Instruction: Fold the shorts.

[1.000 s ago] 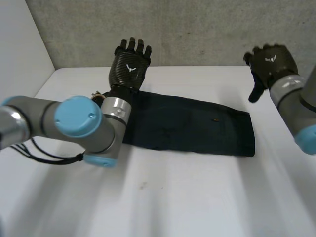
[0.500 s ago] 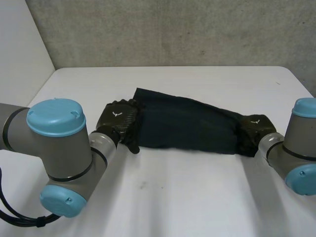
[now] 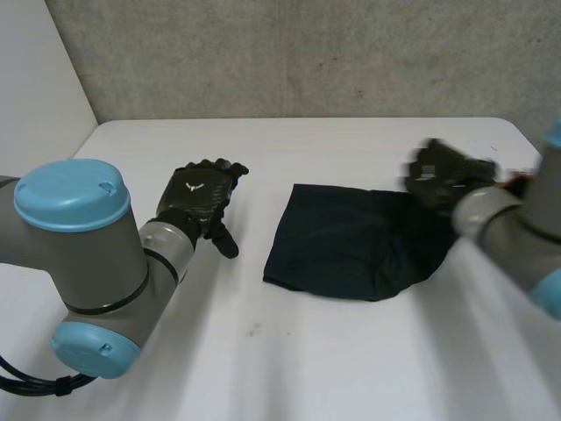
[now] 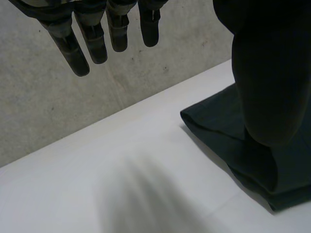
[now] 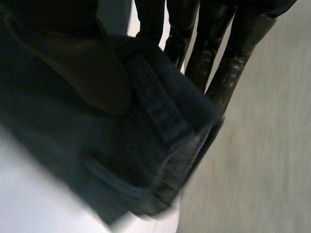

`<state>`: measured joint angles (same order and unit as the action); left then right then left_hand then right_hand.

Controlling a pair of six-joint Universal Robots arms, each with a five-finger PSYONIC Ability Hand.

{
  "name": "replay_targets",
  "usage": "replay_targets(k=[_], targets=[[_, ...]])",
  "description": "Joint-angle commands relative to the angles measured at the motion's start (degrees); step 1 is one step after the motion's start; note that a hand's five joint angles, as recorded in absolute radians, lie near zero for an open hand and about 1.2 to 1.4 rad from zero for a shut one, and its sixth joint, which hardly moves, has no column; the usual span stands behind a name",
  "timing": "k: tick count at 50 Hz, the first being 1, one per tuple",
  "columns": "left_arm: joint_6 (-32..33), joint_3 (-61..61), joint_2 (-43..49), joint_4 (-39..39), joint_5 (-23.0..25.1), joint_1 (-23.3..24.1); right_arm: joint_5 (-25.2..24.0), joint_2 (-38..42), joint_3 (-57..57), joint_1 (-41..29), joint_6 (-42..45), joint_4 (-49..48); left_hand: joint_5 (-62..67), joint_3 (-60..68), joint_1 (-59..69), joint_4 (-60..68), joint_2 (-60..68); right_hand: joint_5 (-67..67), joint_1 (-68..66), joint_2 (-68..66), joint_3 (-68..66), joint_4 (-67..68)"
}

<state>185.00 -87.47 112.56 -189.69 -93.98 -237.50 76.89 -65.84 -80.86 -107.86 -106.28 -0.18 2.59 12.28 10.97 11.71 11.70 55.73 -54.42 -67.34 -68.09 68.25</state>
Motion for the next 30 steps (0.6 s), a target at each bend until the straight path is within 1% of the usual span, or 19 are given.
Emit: replay_targets(k=[1,3,4,6,7,8,9,11,12,14,16,18,19,23,26,30], targets=[[0.4,2.0,-0.9,-0.2,-0.1,0.0,-11.1,8.6,6.4,-17.6,-2.1,0.1,-1.2,-0.9,0.4,-0.3,-0.3,14.3,-25.6,-12.7,-11.9,11.7],[0.4,3.8,-0.9,-0.2,-0.4,0.1,-11.9,10.9,7.1,-19.0,-3.2,0.0,-1.2,-0.9,0.4,-0.3,-0.3,14.3,-25.6,-12.7,-11.9,11.7],[0.4,4.3,-0.9,-0.2,-0.6,0.0,-12.2,13.0,8.0,-19.2,-5.6,0.1,-1.2,-0.9,0.4,-0.3,-0.3,14.3,-25.6,-12.7,-11.9,11.7],[0.4,6.2,-0.9,-0.4,-1.6,0.0,-12.4,14.5,9.0,-19.5,-9.0,-0.1,-1.0,-0.7,0.6,-0.1,-0.1,14.3,-25.6,-12.7,-11.9,11.7],[0.4,7.0,-0.9,-0.5,-1.9,-0.1,-12.5,14.9,9.5,-19.7,-11.0,-0.1,-1.2,-0.9,0.4,-0.3,-0.3,5.2,-16.5,-3.6,-2.8,2.7],[0.4,7.8,-0.9,-0.5,-2.2,-0.1,-12.5,15.1,10.1,-19.3,-15.7,0.0,-1.2,-0.9,0.4,-0.3,-0.3,-16.6,5.3,18.2,18.9,-19.1],[0.5,9.6,-0.3,-0.4,-2.7,-0.2,-12.5,15.0,10.3,-19.2,-18.4,-0.1,-1.2,-0.9,0.4,-0.3,-0.3,-25.3,14.0,26.9,27.6,-27.8],[0.6,11.3,-0.1,-0.4,-2.7,-0.2,-12.6,14.5,10.4,-19.0,-24.6,-0.4,-1.0,-0.7,0.6,-0.1,-0.1,-37.6,26.3,39.2,39.9,-40.1],[0.6,12.2,0.0,-0.4,-2.7,-0.1,-12.0,13.2,10.5,-18.5,-31.6,-1.0,-1.0,-0.7,0.6,-0.1,-0.1,-47.6,36.3,49.3,50.0,-50.2],[0.7,14.9,1.3,-0.5,-2.4,0.0,-11.5,10.7,10.3,-17.7,-39.0,-1.1,-1.0,-0.7,0.6,-0.1,-0.1,-55.7,44.4,57.3,58.1,-58.3],[0.7,16.4,2.4,-0.5,-2.1,0.0,-10.0,5.7,9.4,-15.5,-49.5,-1.3,-1.0,-0.7,0.6,-0.1,-0.1,-55.7,44.4,57.3,58.1,-58.3],[0.6,18.8,4.3,-0.5,-1.7,0.1,-8.4,2.8,8.8,-13.4,-55.6,-1.1,-0.7,-0.4,0.9,0.2,0.2,-55.7,44.4,57.3,58.1,-58.3],[0.6,19.6,4.9,-0.4,-1.6,0.2,-6.5,1.0,8.4,-11.0,-61.1,-0.9,-0.5,-0.2,1.1,0.4,0.4,-55.7,44.4,57.3,58.1,-58.3],[0.4,22.6,8.8,0.6,0.4,1.6,-3.4,0.1,8.1,-7.3,-70.4,1.4,0.1,0.5,1.8,1.0,1.0,-55.7,44.4,57.3,58.1,-58.3],[0.1,23.7,12.1,2.3,3.5,3.8,-3.1,0.4,8.6,-6.2,-71.3,3.3,0.8,1.1,2.4,1.7,1.7,-55.7,44.4,57.3,58.1,-58.3],[0.1,24.2,16.6,3.9,4.9,5.4,-2.8,4.6,9.7,-5.0,-69.0,5.0,1.0,1.3,2.6,1.9,1.9,-55.7,44.4,57.3,58.1,-58.3]])
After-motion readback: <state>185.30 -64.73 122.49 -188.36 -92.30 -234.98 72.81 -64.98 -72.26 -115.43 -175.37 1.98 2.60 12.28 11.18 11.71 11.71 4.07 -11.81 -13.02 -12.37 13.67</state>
